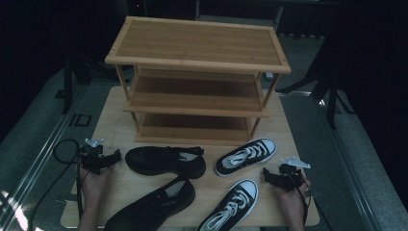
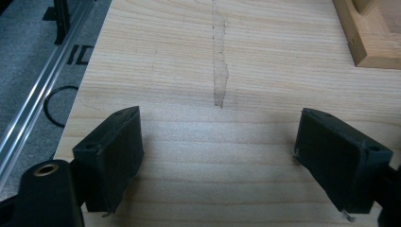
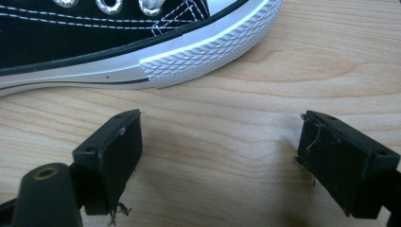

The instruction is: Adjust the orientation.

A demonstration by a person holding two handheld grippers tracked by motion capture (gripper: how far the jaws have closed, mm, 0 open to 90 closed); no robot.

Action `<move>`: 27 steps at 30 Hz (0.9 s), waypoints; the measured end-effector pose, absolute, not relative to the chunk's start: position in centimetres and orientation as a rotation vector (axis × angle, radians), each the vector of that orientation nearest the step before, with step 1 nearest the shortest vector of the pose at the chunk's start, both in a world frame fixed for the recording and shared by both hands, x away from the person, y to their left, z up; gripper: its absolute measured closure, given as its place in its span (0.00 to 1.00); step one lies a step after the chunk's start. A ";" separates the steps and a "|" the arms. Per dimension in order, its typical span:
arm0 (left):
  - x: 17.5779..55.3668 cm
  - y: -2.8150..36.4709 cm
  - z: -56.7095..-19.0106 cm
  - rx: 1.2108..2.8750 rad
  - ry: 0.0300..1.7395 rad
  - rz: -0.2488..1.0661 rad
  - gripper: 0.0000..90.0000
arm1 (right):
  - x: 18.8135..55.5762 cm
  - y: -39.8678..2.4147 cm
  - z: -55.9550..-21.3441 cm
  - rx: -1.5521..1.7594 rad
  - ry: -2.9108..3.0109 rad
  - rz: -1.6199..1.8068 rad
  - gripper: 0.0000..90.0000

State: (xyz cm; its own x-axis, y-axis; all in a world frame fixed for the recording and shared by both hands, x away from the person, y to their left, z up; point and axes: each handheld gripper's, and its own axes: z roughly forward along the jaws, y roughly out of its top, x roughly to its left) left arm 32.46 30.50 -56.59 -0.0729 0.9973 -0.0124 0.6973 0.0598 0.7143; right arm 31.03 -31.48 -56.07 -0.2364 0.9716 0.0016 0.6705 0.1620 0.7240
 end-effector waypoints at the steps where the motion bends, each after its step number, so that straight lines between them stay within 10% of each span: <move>1: 32.4 30.4 -56.6 1.690 1.818 0.756 0.22 | 31.0 -31.5 -56.1 1.553 1.974 0.847 0.16; 27: 28.7 29.9 -53.0 1.765 1.605 0.568 0.84 | 30.9 -31.4 -56.1 1.557 1.972 0.844 0.16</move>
State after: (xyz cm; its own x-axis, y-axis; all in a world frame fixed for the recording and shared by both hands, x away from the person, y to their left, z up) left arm 28.66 29.93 -53.04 0.1462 0.9818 -0.1209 0.6869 -0.0128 0.7267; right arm 30.88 -31.41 -56.06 -0.2323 0.9726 0.0007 0.6720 0.1600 0.7231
